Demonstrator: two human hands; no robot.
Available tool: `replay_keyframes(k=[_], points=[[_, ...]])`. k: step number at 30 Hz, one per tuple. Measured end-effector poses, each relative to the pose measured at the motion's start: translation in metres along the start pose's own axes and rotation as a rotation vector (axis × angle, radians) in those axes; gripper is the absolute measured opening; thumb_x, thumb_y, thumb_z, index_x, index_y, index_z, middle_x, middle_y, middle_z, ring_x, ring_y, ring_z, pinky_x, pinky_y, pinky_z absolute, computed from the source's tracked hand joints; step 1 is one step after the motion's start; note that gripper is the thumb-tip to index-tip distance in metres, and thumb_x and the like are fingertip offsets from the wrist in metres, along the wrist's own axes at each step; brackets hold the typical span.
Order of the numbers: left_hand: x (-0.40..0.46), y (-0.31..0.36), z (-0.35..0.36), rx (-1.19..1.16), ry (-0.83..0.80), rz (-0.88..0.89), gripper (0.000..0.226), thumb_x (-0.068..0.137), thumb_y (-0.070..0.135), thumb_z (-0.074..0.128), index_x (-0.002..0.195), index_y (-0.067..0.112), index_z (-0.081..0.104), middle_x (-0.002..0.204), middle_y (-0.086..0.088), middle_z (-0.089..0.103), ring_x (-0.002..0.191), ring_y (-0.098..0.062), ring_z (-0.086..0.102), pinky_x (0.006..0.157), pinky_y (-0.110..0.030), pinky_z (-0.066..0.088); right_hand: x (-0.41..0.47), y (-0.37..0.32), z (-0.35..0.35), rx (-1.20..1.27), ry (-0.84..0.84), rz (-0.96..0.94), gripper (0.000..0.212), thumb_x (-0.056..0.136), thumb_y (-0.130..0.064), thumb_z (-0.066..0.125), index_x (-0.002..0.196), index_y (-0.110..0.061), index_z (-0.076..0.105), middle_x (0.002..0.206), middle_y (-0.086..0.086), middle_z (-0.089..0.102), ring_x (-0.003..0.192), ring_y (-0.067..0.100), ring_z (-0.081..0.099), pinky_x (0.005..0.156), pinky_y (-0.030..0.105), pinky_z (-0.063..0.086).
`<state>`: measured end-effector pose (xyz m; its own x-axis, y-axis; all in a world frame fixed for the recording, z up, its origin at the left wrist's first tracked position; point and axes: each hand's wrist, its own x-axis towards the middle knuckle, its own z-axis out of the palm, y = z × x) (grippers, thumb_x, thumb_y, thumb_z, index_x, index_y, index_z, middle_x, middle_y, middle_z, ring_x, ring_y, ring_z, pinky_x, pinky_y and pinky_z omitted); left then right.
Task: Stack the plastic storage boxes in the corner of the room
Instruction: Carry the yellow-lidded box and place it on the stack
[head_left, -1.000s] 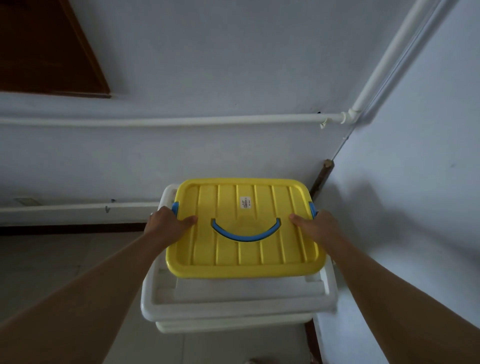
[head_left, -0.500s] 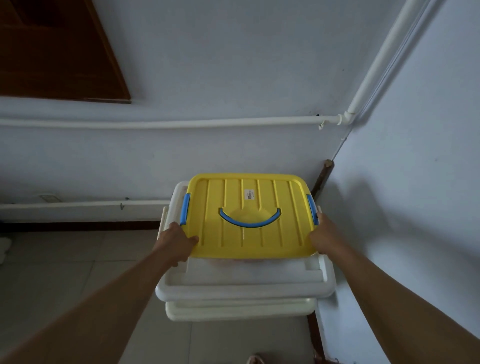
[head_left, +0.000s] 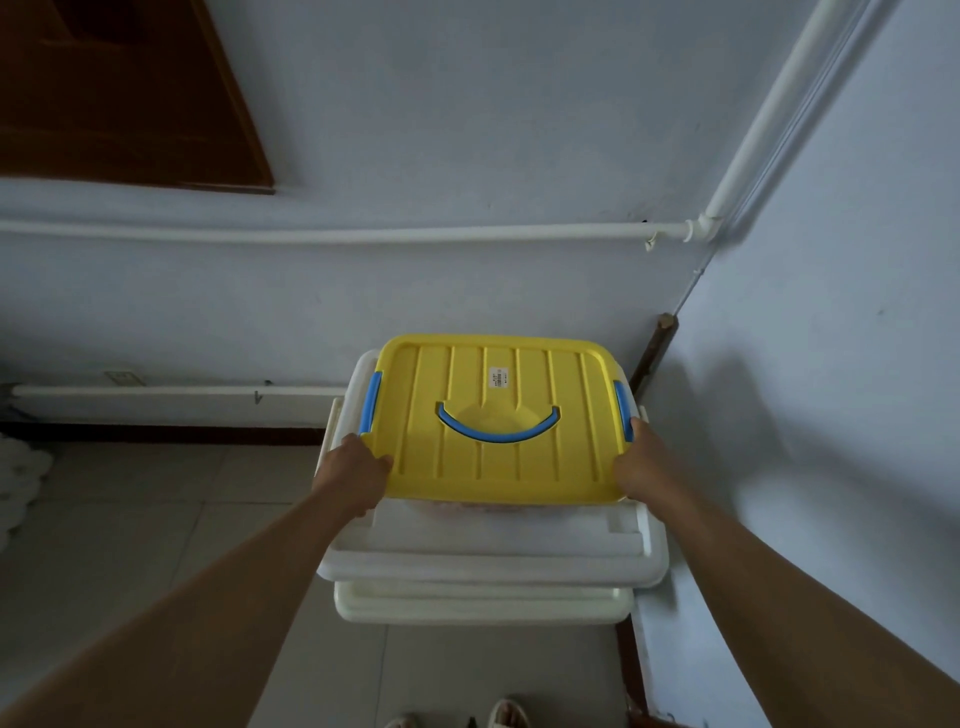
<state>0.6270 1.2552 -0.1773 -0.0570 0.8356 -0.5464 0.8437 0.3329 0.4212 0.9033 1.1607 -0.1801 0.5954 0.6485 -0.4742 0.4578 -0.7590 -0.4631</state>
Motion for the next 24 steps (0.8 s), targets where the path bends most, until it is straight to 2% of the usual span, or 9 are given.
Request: replay_keyframes(k=[3,6,10,15,17,21,24], points=[[-0.001,0.001,0.001,0.016,0.020,0.007,0.043,0.092,0.031,0.052,0.123,0.003,0.042,0.113,-0.021,0.060,0.092,-0.034,0.068,0.075,-0.043,0.059,-0.001,0.001,-0.001,0.008,-0.013,0.002,0.053,0.094,-0.008,0.048,0.143,-0.010,0.027,0.133,0.016,0.047,0.120,0.033,0.050,0.092,0.042,0.046],[-0.001,0.002,0.001,0.009,0.034,0.009,0.041,0.092,0.030,0.053,0.119,0.001,0.045,0.113,-0.021,0.061,0.097,-0.034,0.066,0.084,-0.045,0.057,-0.002,0.001,-0.002,0.022,-0.017,0.000,0.051,0.092,-0.008,0.049,0.140,-0.008,0.031,0.129,0.016,0.049,0.117,0.033,0.051,0.093,0.044,0.047],[-0.011,0.006,0.002,0.028,0.079,0.011,0.048,0.093,0.030,0.052,0.126,-0.001,0.040,0.122,-0.021,0.055,0.108,-0.036,0.059,0.087,-0.040,0.051,-0.006,0.004,-0.005,0.053,-0.035,-0.023,0.053,0.092,-0.014,0.051,0.140,-0.008,0.030,0.127,0.015,0.049,0.115,0.031,0.052,0.089,0.041,0.047],[-0.024,0.006,0.003,0.072,0.165,0.043,0.067,0.088,0.041,0.057,0.136,0.003,0.030,0.136,-0.020,0.040,0.124,-0.037,0.045,0.099,-0.046,0.042,-0.014,0.005,-0.014,0.061,-0.028,-0.052,0.078,0.086,-0.033,0.063,0.147,-0.009,0.019,0.140,0.015,0.042,0.124,0.034,0.047,0.095,0.042,0.045],[-0.031,0.007,0.001,0.086,0.195,0.070,0.070,0.087,0.042,0.058,0.137,0.003,0.029,0.138,-0.019,0.036,0.129,-0.037,0.039,0.102,-0.047,0.038,-0.021,0.003,-0.018,0.075,-0.026,-0.079,0.082,0.084,-0.033,0.066,0.148,-0.010,0.019,0.140,0.015,0.043,0.125,0.034,0.047,0.097,0.043,0.044],[-0.040,0.012,-0.001,0.125,0.197,0.171,0.072,0.086,0.046,0.058,0.137,0.003,0.030,0.139,-0.020,0.036,0.131,-0.037,0.037,0.107,-0.046,0.035,-0.041,0.002,-0.022,0.124,-0.005,-0.084,0.081,0.082,-0.033,0.068,0.146,-0.011,0.024,0.136,0.013,0.047,0.121,0.031,0.050,0.090,0.039,0.046],[-0.044,0.018,-0.002,0.137,0.164,0.255,0.078,0.086,0.048,0.057,0.141,0.003,0.025,0.142,-0.019,0.032,0.133,-0.037,0.034,0.108,-0.047,0.034,-0.059,0.002,-0.021,0.166,0.042,-0.088,0.082,0.082,-0.030,0.069,0.146,-0.009,0.023,0.140,0.012,0.045,0.125,0.031,0.048,0.094,0.038,0.044]])
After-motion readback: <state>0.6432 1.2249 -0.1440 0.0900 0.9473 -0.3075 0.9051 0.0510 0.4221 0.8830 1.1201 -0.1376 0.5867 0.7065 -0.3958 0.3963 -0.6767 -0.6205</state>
